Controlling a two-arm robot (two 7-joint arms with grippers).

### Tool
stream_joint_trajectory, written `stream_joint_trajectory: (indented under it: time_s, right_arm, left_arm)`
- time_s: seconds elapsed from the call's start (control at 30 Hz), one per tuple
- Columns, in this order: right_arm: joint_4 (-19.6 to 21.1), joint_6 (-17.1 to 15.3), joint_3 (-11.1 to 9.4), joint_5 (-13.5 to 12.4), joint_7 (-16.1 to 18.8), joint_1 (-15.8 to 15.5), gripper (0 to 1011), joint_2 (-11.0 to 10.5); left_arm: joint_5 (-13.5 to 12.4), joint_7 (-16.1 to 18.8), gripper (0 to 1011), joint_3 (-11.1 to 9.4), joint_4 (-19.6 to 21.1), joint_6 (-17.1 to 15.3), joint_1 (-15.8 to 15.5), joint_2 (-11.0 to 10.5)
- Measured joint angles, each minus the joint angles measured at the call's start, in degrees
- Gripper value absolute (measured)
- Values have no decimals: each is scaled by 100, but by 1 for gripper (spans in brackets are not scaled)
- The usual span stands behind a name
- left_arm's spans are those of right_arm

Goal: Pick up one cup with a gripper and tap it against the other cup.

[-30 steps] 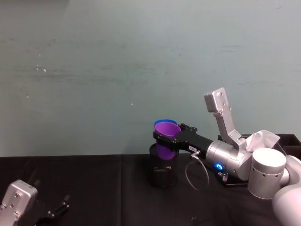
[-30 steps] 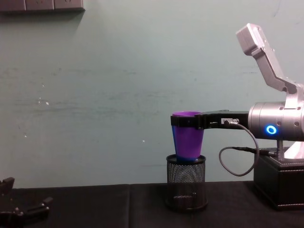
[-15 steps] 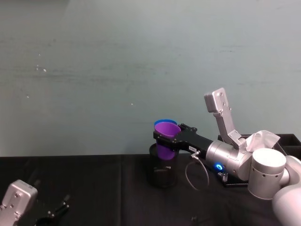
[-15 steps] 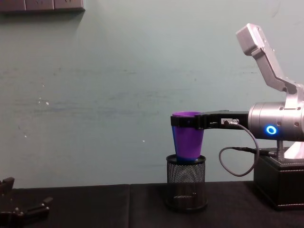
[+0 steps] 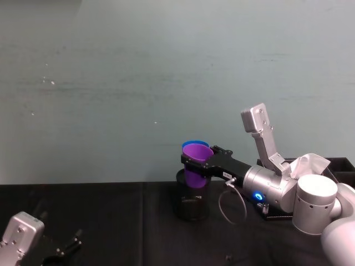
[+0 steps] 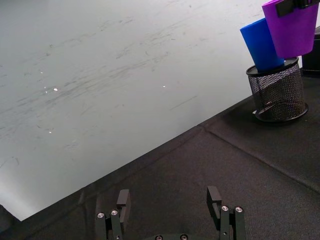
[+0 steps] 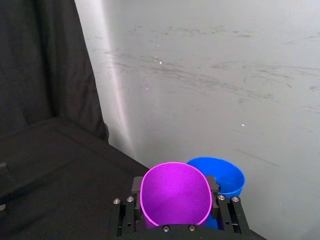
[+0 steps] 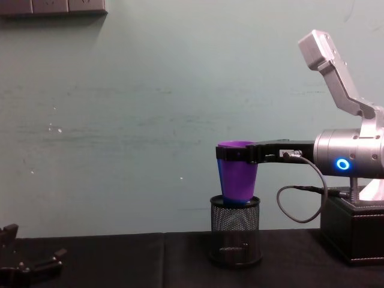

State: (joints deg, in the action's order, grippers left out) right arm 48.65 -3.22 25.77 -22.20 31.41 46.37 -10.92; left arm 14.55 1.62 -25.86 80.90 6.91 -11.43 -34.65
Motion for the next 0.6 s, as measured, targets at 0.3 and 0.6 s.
stream_joint_trajectory:
  time_s: [0.3,0.6]
  right_arm:
    - [0,-1,0,0,0,0,743,0]
    - [0,-1,0,0,1,0,742,0]
  left_arm:
    - [0,0,1000,0,0,0,0,0]
    - [0,0,1000,0,0,0,0,0]
